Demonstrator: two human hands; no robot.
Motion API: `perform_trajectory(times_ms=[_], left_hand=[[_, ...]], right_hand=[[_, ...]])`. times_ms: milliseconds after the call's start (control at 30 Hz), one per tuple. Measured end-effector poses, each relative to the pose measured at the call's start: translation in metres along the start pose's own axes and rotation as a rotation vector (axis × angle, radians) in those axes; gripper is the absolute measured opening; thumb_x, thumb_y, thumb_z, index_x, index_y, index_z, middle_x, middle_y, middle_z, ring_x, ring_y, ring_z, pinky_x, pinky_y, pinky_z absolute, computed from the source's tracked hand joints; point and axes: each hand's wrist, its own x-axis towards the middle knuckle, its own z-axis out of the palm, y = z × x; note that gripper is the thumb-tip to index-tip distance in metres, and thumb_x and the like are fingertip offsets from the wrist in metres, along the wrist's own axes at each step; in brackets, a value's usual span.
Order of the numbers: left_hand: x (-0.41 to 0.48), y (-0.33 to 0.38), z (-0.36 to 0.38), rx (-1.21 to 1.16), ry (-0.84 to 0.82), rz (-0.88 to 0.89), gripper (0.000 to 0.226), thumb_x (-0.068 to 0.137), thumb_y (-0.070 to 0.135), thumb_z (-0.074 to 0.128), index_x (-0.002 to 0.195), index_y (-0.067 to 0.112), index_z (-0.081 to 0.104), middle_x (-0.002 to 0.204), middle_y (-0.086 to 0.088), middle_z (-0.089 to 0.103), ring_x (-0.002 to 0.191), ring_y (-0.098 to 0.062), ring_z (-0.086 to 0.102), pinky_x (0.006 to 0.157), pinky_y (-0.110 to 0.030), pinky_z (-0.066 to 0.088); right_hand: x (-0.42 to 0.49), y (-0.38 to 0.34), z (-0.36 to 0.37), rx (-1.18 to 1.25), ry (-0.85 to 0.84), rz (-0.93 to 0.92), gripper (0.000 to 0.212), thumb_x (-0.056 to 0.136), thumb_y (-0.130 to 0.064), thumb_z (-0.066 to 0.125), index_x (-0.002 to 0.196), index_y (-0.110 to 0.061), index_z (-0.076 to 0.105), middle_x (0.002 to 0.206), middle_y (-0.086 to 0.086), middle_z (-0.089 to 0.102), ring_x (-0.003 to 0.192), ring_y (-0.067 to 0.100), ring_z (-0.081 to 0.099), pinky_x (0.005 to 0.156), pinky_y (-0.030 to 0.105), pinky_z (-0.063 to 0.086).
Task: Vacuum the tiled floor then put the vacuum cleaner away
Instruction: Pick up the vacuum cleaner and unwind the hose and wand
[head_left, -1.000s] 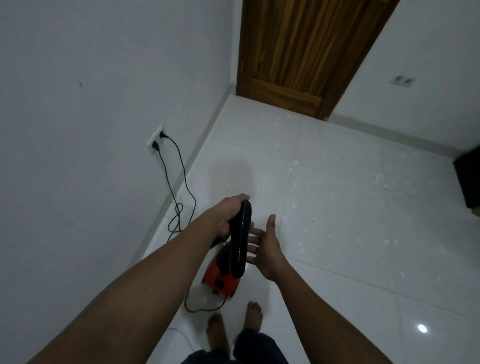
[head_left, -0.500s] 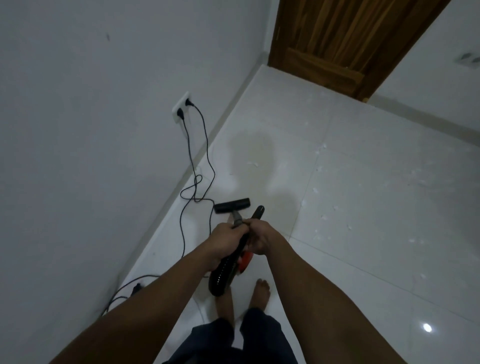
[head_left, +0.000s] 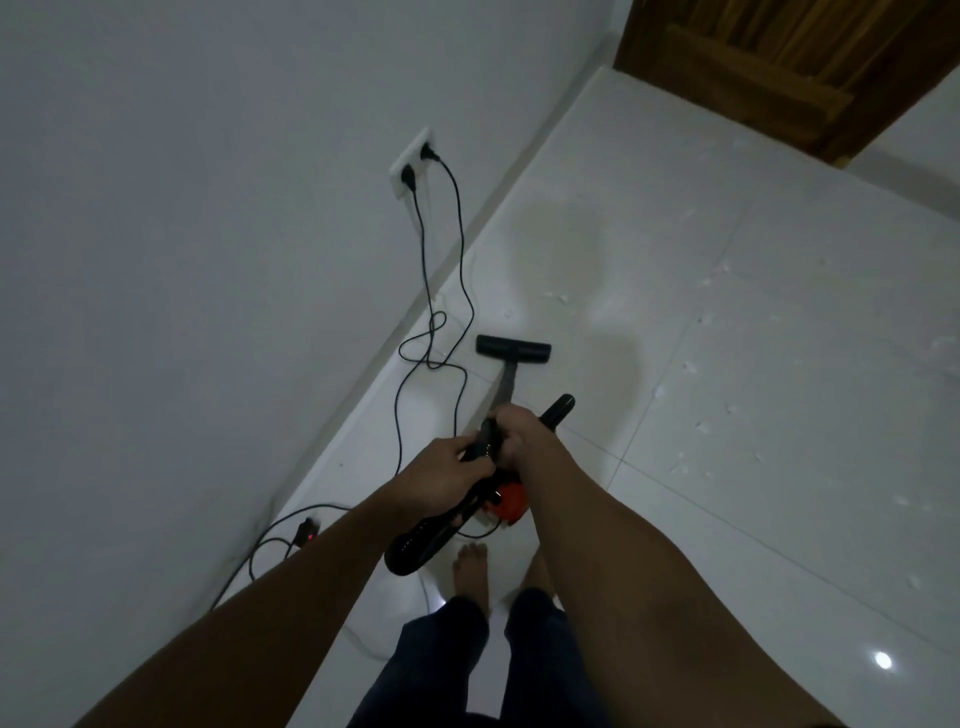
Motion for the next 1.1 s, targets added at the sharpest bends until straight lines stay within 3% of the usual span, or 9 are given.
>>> perform_trajectory(times_ms=[67,167,267,367,533,733,867,1000,1100], left_hand=[[0.01,-0.005,0.002,-0.01,0.057,0.032,0.019,0.097,0.03,0.056,0.115,0.028,0.061,0.071,-0.008,0.073,0.047,-0.016,0.062,0.048,-0.027,0.052],[0.023,-0.013,0.001,0.055,0.115,0.058,0.028,0.096,0.042,0.054,0.12,0.029,0.058,0.08,-0.002,0.073,0.049,-0.011,0.066,0.047,-0.022,0.05],[0.028,-0.026,0.001,0.134,0.115,0.085,0.035,0.098,0.046,0.05,0.131,0.037,0.055,0.085,0.007,0.07,0.065,-0.006,0.07,0.048,-0.011,0.048],[0.037,-0.038,0.002,0.21,0.124,0.14,0.024,0.1,0.04,0.05,0.122,0.038,0.058,0.078,0.004,0.07,0.064,-0.003,0.067,0.05,-0.014,0.05],[0.052,-0.056,0.0,0.22,0.16,0.091,0.016,0.099,0.034,0.051,0.11,0.032,0.062,0.07,0.001,0.068,0.049,0.0,0.06,0.042,-0.013,0.044],[0.077,-0.067,-0.019,0.225,0.131,0.076,0.02,0.099,0.031,0.052,0.112,0.021,0.064,0.053,0.008,0.063,0.037,-0.004,0.055,0.037,-0.015,0.042],[0.083,-0.056,-0.02,0.253,0.112,0.096,0.025,0.101,0.03,0.051,0.117,0.016,0.065,0.06,0.002,0.063,0.04,-0.002,0.055,0.04,-0.015,0.045],[0.091,-0.034,-0.009,0.189,0.11,0.169,0.025,0.103,0.027,0.05,0.119,0.013,0.063,0.059,0.006,0.058,0.04,0.002,0.055,0.04,-0.011,0.041],[0.1,-0.022,-0.006,0.154,0.104,0.18,0.027,0.104,0.029,0.048,0.116,0.01,0.062,0.062,-0.002,0.061,0.04,-0.002,0.055,0.042,-0.017,0.046]], right_hand=[[0.008,-0.01,0.006,-0.016,0.04,-0.03,0.014,0.103,-0.002,0.036,0.107,-0.005,0.049,0.076,0.014,0.051,0.061,0.026,0.05,0.057,0.036,0.052],[0.023,-0.017,0.01,-0.012,0.067,-0.033,0.016,0.103,-0.003,0.035,0.107,-0.007,0.051,0.076,0.015,0.051,0.057,0.024,0.049,0.044,0.026,0.047],[0.038,-0.01,0.008,0.035,0.099,-0.004,0.014,0.104,-0.004,0.038,0.096,-0.004,0.05,0.075,0.016,0.053,0.057,0.024,0.05,0.045,0.028,0.047],[0.054,0.0,0.01,0.073,0.128,-0.04,0.015,0.105,-0.007,0.039,0.092,-0.006,0.046,0.068,0.013,0.052,0.052,0.023,0.049,0.045,0.028,0.046],[0.082,0.01,0.021,0.072,0.148,-0.155,0.019,0.107,-0.014,0.037,0.122,-0.009,0.048,0.076,0.014,0.051,0.059,0.024,0.05,0.06,0.038,0.048],[0.106,0.009,0.028,0.158,0.247,-0.195,0.039,0.108,-0.016,0.039,0.147,-0.018,0.044,0.084,0.014,0.055,0.059,0.022,0.052,0.049,0.031,0.049],[0.105,0.0,0.021,0.208,0.277,-0.154,0.046,0.109,-0.018,0.038,0.154,-0.027,0.037,0.094,0.014,0.058,0.059,0.02,0.052,0.044,0.026,0.049],[0.102,-0.026,0.006,0.173,0.257,-0.16,0.039,0.108,-0.011,0.036,0.145,-0.018,0.047,0.081,0.012,0.054,0.056,0.021,0.05,0.043,0.026,0.048],[0.094,-0.04,-0.006,0.17,0.178,-0.137,0.027,0.106,-0.011,0.039,0.129,-0.015,0.053,0.076,0.01,0.05,0.058,0.024,0.051,0.046,0.028,0.053]])
